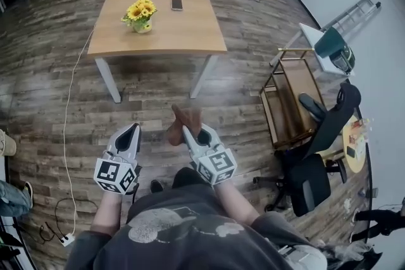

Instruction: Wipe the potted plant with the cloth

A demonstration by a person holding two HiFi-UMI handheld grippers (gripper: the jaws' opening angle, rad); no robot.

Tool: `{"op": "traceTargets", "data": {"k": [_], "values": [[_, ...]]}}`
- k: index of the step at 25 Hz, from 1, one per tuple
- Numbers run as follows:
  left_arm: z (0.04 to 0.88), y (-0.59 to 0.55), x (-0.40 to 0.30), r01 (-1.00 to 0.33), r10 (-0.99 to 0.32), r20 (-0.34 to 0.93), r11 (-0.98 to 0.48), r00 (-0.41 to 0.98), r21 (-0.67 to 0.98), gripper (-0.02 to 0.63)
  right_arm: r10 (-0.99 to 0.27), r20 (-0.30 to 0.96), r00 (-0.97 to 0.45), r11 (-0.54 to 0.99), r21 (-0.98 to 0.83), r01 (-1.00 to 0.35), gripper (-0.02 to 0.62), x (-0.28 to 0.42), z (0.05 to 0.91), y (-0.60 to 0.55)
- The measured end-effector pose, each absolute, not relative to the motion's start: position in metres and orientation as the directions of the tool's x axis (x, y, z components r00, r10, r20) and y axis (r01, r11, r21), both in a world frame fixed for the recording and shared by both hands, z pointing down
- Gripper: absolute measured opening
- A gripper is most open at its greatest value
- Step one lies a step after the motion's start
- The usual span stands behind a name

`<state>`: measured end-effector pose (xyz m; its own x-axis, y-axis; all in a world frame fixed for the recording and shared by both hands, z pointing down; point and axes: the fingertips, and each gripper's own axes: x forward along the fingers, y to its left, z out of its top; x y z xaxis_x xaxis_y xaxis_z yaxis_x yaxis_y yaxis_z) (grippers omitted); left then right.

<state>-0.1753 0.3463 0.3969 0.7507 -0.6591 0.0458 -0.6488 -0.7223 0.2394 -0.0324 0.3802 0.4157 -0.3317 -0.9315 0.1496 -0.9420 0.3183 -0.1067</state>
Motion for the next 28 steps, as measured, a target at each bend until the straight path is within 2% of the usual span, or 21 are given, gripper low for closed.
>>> {"op": "traceTargets", "data": {"k": [7,14,28], "values": [[0.410,0.327,-0.182,-0.669,-0.680,0.062,-0.696,0.731,0.262,0.018,-0.934,0.201,-0.296,0.276,-0.125,-0.953,0.054,-0.011,0.435,0.362],[0.419,0.275,-0.169,-0.725,-0.731,0.085,-0.641,0.677,0.253,0.018,-0.912,0.199,-0.359,0.335,-0.145,-0.931,0.054,0.007,0.448,0.297],[0.413,0.143,-0.073,-0.785,-0.784,0.104,-0.587,0.613,0.198,0.018,-0.902,0.164,-0.400,0.372,-0.176,-0.911,0.054,0.110,0.444,0.162]]}}
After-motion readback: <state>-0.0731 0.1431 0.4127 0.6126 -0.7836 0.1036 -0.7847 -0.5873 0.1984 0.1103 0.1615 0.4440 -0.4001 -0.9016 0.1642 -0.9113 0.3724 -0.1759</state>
